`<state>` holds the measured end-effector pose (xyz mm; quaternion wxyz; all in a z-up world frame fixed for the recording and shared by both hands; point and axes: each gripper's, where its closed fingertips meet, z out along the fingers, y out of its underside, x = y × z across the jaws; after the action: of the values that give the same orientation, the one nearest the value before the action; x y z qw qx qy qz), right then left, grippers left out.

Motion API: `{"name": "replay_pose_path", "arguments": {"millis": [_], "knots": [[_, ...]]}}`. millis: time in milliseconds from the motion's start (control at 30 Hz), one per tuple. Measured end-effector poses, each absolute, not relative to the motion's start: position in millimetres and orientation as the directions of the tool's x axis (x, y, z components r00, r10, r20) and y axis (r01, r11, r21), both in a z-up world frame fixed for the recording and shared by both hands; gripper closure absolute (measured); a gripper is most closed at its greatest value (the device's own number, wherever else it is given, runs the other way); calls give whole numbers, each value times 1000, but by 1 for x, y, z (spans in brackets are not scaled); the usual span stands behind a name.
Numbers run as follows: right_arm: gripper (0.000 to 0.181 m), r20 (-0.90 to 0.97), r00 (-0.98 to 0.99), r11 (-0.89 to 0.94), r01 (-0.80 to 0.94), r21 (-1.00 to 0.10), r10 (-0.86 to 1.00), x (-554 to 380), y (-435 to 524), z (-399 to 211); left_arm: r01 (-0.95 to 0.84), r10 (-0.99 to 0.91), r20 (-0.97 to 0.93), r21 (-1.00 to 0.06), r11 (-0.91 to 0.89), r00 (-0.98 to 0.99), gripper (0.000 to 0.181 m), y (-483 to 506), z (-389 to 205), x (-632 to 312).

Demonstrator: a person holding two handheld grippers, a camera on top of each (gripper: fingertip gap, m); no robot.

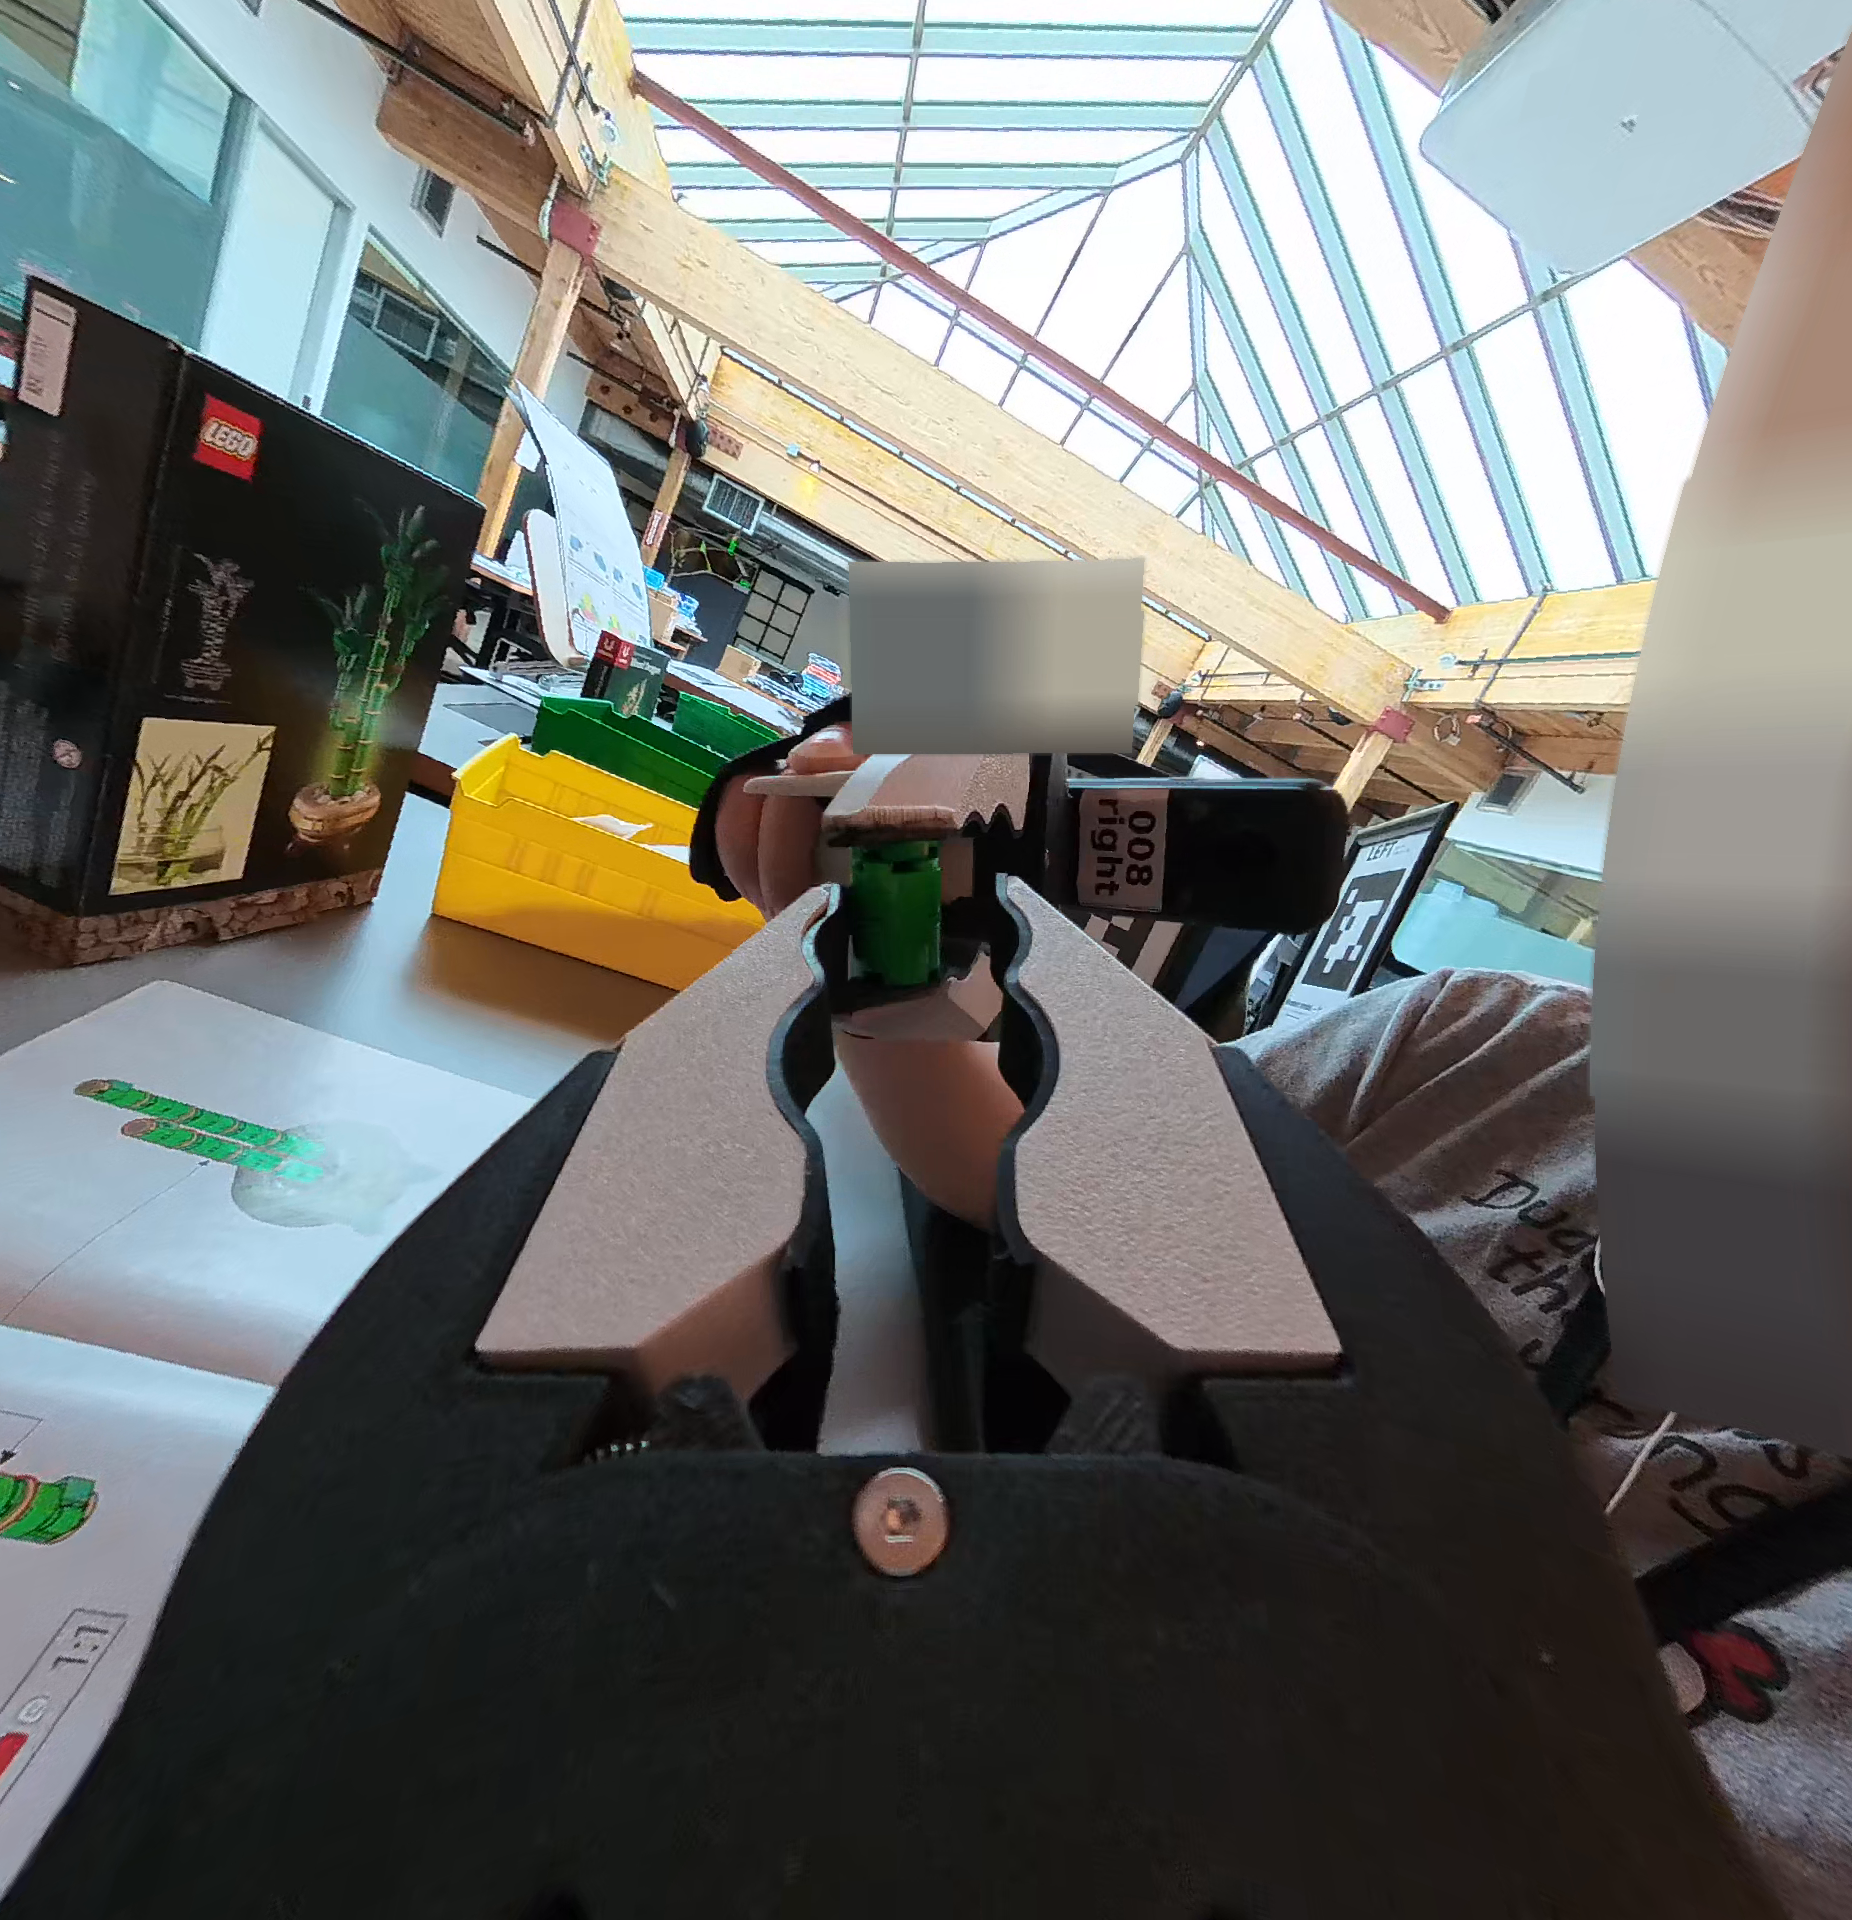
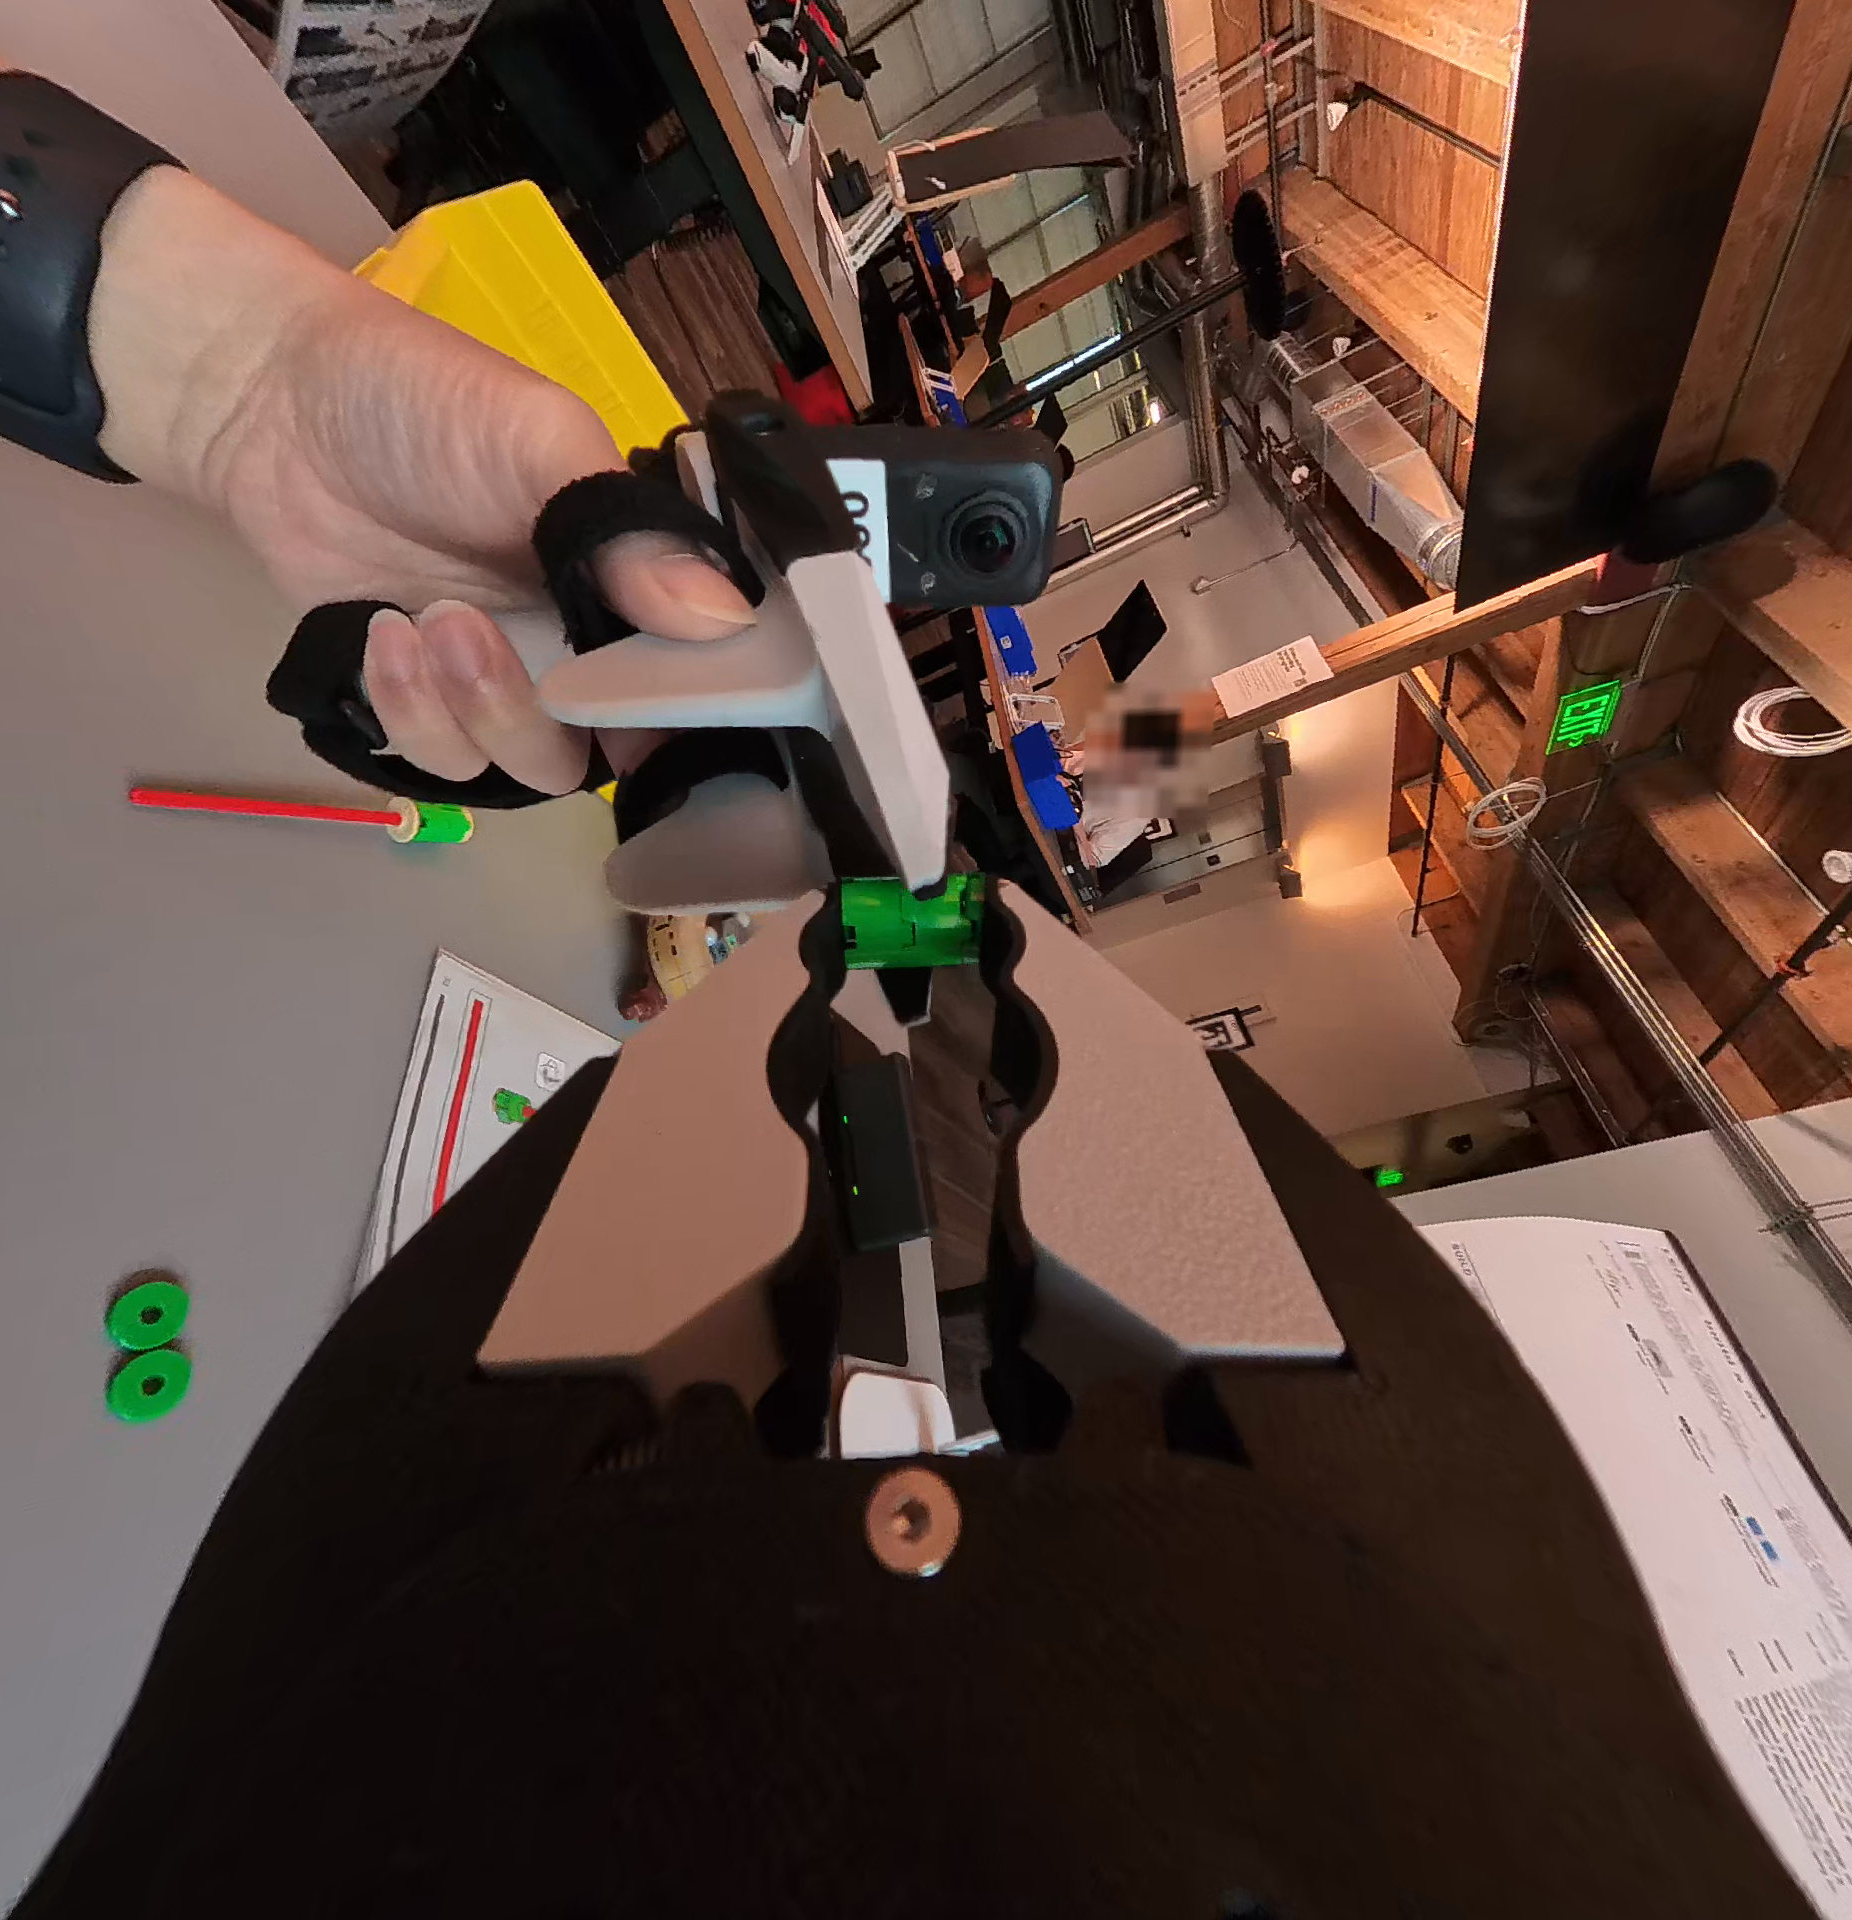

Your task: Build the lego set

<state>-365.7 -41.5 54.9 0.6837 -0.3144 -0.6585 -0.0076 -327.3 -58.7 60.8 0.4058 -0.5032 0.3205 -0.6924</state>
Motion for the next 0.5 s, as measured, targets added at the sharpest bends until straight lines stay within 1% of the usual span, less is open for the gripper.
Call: {"name": "replay_pose_path", "arguments": {"millis": [200, 267, 367, 500], "knots": [[158, 893, 189, 798, 401, -451, 409, -361, -40, 66, 282, -892, 442, -847, -450, -94, 154, -46, 61, -339], [157, 883, 181, 795, 386, -468, 432, -361, -42, 66, 293, -891, 440, -842, -452, -111, 152, -47, 63, -340], [157, 888, 179, 809, 366, -459, 423, -361, -45, 66, 274, -871, 453, -828, -490, -187, 157, -56, 65, -335], [157, 889, 173, 820, 343, -458, 424, -362, -47, 64, 260, -871, 445, -833, -487, -206, 166, -60, 63, -325]]}}
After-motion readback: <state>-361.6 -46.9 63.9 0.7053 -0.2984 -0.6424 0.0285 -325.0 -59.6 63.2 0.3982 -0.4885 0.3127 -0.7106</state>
